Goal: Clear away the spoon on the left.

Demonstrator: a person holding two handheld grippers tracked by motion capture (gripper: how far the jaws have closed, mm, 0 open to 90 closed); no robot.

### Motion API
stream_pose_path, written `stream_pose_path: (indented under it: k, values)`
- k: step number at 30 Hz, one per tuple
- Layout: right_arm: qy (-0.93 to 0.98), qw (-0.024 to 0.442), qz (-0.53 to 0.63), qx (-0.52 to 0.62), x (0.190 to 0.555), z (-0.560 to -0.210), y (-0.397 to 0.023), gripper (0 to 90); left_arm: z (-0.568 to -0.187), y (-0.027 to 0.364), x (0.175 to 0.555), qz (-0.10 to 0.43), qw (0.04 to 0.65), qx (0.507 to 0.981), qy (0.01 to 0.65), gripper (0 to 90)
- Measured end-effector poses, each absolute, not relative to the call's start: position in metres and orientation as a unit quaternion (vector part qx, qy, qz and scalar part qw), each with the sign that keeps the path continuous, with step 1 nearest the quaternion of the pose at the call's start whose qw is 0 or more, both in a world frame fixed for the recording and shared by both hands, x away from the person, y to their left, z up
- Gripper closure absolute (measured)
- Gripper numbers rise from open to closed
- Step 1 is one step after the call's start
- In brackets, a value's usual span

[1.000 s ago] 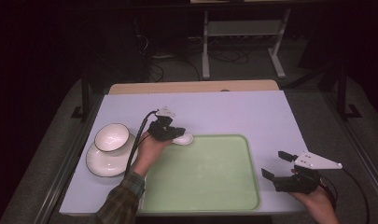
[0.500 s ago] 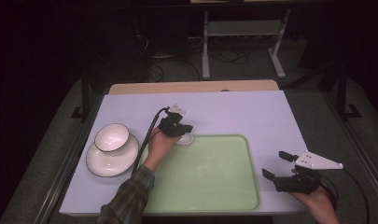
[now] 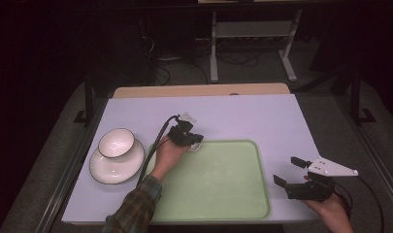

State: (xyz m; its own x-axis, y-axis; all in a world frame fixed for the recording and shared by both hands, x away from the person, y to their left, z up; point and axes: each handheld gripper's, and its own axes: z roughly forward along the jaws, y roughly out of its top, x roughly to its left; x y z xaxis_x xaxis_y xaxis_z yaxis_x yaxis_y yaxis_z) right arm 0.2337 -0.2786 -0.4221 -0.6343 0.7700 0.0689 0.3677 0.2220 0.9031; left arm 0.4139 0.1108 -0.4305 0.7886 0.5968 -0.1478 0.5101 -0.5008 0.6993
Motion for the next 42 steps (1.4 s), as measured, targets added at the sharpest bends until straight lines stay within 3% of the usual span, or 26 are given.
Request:
stream_pose_path:
  k: [22,42]
  values:
    - [0.756,0.202,0.496,0.377,0.234,-0.422,-0.278,8.0,-0.435,0.113,0.384,0.045,0.36,0.885,0.292,89.9]
    - [0.756,0.205,0.495,0.376,0.233,-0.421,-0.278,8.0,-0.434,0.154,0.343,0.031,0.346,0.892,0.289,89.9]
